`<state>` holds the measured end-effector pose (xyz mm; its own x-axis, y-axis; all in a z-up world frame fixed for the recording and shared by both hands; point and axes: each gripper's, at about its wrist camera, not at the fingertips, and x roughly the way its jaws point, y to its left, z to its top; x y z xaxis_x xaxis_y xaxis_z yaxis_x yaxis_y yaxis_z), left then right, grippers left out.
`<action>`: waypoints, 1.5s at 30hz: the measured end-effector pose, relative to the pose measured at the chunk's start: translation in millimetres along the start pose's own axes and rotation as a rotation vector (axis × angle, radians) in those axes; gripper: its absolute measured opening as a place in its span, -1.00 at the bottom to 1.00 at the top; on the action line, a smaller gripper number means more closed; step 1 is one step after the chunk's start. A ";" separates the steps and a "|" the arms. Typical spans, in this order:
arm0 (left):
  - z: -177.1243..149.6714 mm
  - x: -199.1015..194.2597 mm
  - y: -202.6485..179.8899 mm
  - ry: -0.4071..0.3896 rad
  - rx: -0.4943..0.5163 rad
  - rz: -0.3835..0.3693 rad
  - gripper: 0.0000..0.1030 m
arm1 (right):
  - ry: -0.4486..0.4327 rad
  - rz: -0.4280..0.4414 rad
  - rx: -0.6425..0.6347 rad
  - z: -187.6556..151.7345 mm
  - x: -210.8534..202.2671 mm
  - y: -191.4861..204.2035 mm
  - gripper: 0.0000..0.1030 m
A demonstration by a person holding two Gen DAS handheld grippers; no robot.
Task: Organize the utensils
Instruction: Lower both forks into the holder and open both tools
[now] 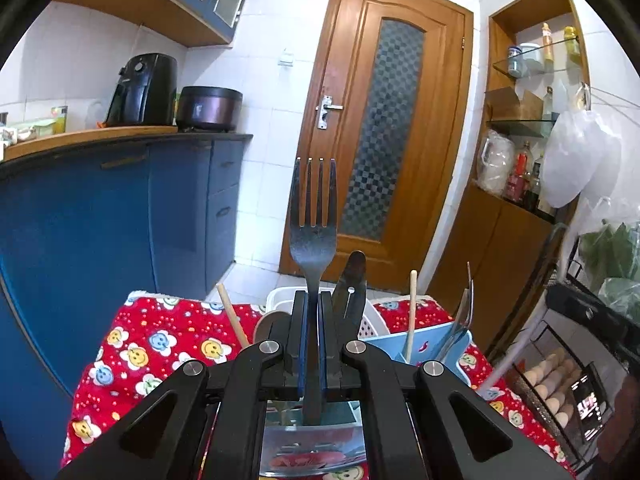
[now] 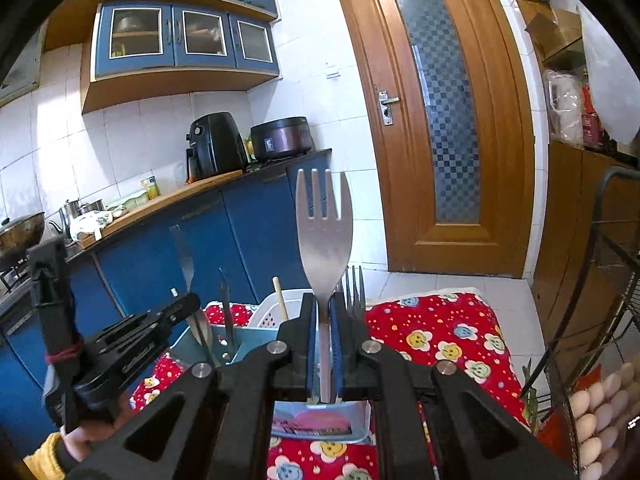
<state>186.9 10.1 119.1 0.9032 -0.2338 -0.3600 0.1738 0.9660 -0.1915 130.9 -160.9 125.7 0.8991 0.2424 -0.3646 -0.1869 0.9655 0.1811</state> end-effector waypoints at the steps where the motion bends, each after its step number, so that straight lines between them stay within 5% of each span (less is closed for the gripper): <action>1: -0.9 -0.2 -0.6 -0.001 0.005 0.001 -0.93 | 0.004 -0.001 -0.006 -1.5 4.9 1.0 -0.83; 15: -3.6 -1.9 -11.1 -0.003 0.041 0.006 -0.92 | 0.162 0.025 0.007 -32.2 48.5 0.0 -0.83; 18: -3.4 -2.5 -12.4 0.006 0.043 0.006 -0.88 | 0.179 0.038 0.021 -34.2 50.5 -0.5 -0.65; 24: -0.7 -7.4 -14.2 0.008 0.034 -0.005 -0.35 | 0.150 0.051 0.036 -29.7 40.1 0.9 -0.33; 42: -6.6 -59.3 -19.8 0.026 0.046 0.008 -0.28 | 0.089 0.116 0.039 -38.8 -23.9 23.4 0.04; 45: -10.4 -70.9 -18.8 0.022 0.039 0.016 -0.07 | 0.079 0.116 0.020 -45.7 -34.7 31.6 0.09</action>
<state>115.5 7.3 138.8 0.8971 -0.2202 -0.3830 0.1746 0.9731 -0.1503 75.7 -134.6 102.4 0.8376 0.3599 -0.4109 -0.2794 0.9287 0.2439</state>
